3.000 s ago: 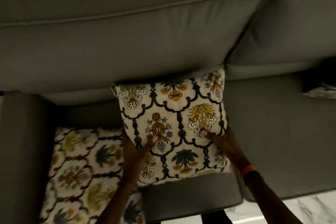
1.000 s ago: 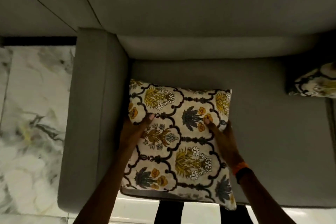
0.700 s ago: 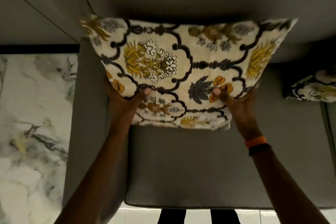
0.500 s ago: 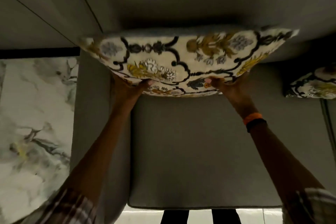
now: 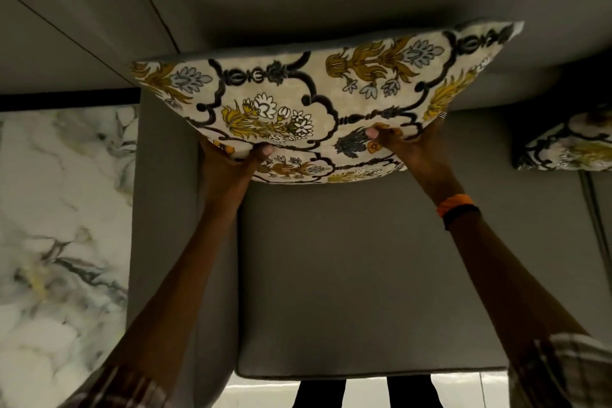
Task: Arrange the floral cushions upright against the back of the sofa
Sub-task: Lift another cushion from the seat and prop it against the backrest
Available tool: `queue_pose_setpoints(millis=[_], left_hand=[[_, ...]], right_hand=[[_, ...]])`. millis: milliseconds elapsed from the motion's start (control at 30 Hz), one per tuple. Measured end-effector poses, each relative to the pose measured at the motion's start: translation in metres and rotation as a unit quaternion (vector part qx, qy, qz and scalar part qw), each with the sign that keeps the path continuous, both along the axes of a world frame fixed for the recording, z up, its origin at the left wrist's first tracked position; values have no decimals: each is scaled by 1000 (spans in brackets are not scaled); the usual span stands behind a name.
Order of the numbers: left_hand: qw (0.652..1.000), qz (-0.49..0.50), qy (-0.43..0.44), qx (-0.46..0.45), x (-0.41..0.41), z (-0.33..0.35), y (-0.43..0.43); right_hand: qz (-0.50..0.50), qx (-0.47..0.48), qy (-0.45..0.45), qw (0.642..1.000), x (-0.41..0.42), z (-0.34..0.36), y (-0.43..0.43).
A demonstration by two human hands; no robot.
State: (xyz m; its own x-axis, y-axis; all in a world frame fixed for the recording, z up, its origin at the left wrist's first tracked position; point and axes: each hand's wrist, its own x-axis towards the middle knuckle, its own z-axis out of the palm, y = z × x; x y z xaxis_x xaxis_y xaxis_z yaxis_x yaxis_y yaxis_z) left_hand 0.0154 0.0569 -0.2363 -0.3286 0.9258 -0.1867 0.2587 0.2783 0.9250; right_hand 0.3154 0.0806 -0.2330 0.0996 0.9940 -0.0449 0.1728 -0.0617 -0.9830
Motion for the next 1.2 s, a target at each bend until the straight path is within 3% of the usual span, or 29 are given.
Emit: queue_pose_setpoints(millis=[133, 200, 267, 333, 433, 500, 633, 733, 800, 867, 1033, 1133, 1200], left_hand=[[996, 31, 40, 78, 15, 13, -18], [981, 65, 129, 131, 30, 27, -36], [951, 52, 236, 193, 44, 30, -47], [897, -12, 371, 238, 57, 30, -53], [818, -84, 491, 289, 83, 28, -40], [805, -73, 518, 279, 96, 10, -19], [817, -70, 550, 157, 115, -49, -19], [844, -145, 513, 60, 141, -88, -75], [857, -180, 482, -16, 166, -98, -110], [848, -213, 482, -62, 206, -97, -133], [845, -268, 463, -7, 356, -64, -138], [845, -263, 456, 95, 458, -28, -102], [834, -250, 462, 167, 519, 0, -69]], right_hand=[[-93, 44, -49, 993, -7, -1, -22], [-149, 91, -121, 977, -16, 9, -42], [-182, 154, -240, 941, -24, 18, -57], [-174, 211, -363, 891, -36, 24, -62], [-121, 273, -431, 851, -53, 20, -48], [-104, 290, -458, 834, -65, 10, -33], [-19, 243, -507, 826, -48, -56, -45], [112, 115, -533, 831, -4, -116, -104], [145, 52, -524, 838, 32, -135, -136], [141, 46, -502, 852, 78, -136, -150], [46, 126, -494, 859, 234, -84, -131], [-37, 188, -487, 852, 338, -36, -95], [-104, 236, -496, 829, 403, -5, -66]])
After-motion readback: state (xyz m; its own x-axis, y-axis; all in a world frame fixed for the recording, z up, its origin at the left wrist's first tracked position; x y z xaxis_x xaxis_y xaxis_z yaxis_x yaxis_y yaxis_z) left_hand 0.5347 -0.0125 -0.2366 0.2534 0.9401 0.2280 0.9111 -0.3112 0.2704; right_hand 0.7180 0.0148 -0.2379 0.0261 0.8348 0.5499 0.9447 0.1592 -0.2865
